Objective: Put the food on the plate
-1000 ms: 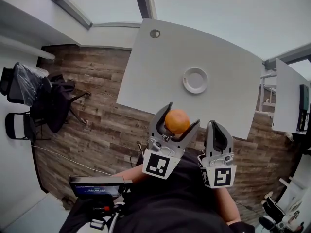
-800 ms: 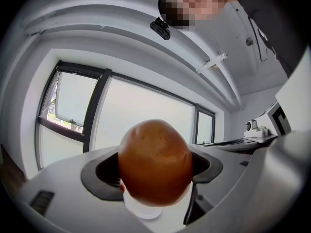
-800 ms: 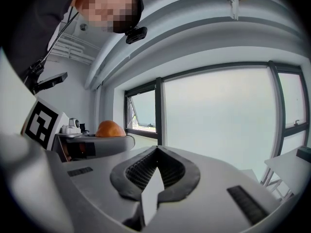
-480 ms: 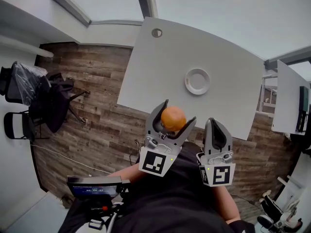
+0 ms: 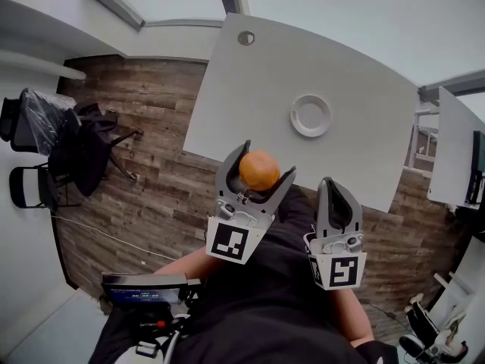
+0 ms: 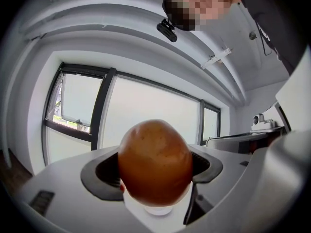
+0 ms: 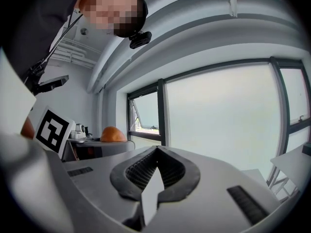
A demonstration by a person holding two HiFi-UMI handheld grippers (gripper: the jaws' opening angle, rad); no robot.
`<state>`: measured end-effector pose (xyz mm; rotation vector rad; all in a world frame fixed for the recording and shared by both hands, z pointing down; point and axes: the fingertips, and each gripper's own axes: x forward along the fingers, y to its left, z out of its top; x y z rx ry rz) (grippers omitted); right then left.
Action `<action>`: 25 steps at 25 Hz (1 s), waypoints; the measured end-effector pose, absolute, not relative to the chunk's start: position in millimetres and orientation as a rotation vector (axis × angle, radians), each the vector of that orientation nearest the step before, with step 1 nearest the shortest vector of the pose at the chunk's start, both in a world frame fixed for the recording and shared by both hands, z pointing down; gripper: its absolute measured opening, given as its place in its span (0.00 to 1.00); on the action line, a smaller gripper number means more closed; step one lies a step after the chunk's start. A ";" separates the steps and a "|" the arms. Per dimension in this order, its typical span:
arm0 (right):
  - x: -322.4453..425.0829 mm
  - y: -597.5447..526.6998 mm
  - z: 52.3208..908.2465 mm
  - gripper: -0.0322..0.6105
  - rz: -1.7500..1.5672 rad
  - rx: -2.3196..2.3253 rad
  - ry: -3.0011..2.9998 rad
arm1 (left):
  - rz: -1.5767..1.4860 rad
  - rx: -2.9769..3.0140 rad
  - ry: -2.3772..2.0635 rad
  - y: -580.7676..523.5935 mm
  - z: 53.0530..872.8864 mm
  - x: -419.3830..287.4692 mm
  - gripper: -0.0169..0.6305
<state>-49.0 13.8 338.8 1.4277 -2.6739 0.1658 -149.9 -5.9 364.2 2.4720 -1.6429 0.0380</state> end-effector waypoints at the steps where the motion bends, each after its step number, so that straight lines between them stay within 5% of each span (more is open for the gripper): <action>1: -45.0 11.7 338.0 0.05 0.161 1.437 -2.671 | 0.041 2.458 -1.658 -6.9 365.5 -151.9 0.57; 25: 35.1 -26.8 318.8 0.05 0.156 1.523 -2.681 | 0.107 2.383 -1.572 -57.3 409.1 -79.4 0.57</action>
